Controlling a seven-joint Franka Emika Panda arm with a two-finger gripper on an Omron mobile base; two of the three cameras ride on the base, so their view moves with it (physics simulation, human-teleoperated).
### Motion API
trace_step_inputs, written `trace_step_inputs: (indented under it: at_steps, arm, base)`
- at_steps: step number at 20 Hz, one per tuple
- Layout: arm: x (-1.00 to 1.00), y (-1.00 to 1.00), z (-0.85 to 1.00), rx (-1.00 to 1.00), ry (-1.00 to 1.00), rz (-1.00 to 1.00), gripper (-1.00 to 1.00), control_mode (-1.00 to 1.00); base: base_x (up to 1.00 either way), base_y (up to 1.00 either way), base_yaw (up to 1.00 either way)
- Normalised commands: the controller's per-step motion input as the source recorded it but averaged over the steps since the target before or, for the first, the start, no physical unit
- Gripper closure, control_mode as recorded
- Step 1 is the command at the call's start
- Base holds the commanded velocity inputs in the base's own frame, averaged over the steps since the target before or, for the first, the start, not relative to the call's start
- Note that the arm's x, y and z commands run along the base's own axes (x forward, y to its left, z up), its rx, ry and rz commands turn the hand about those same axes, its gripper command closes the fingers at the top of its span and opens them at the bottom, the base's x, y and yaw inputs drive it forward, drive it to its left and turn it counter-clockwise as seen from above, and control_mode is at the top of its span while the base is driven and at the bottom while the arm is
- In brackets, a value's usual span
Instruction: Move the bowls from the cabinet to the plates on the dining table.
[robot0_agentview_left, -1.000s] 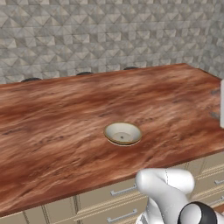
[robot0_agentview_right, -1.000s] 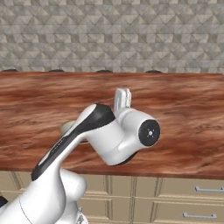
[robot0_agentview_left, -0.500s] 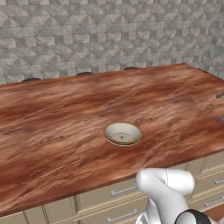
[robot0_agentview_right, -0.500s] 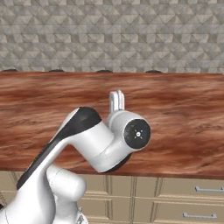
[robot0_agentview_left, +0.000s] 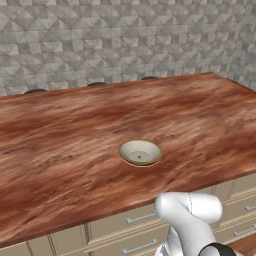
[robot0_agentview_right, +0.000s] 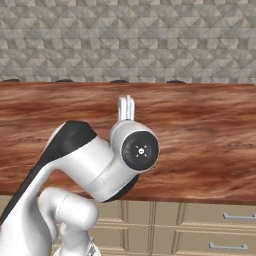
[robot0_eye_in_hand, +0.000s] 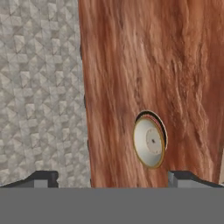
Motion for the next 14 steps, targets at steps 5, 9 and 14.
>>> trace_step_inputs:
  at_steps: [5,9,14]
  arm:
    - [-0.28,0.13,0.24,-0.06,0.02,-0.04,-1.0,-1.0]
    - [-0.34,0.23,0.27,-0.13,-0.03,-0.01,-1.0,-1.0]
    - [-0.41,0.22,0.28,-0.12,-0.06,-0.01,-1.0,-1.0]
  base:
    - [0.0,0.0,0.0]
    - [0.0,0.0,0.0]
    - [0.0,0.0,0.0]
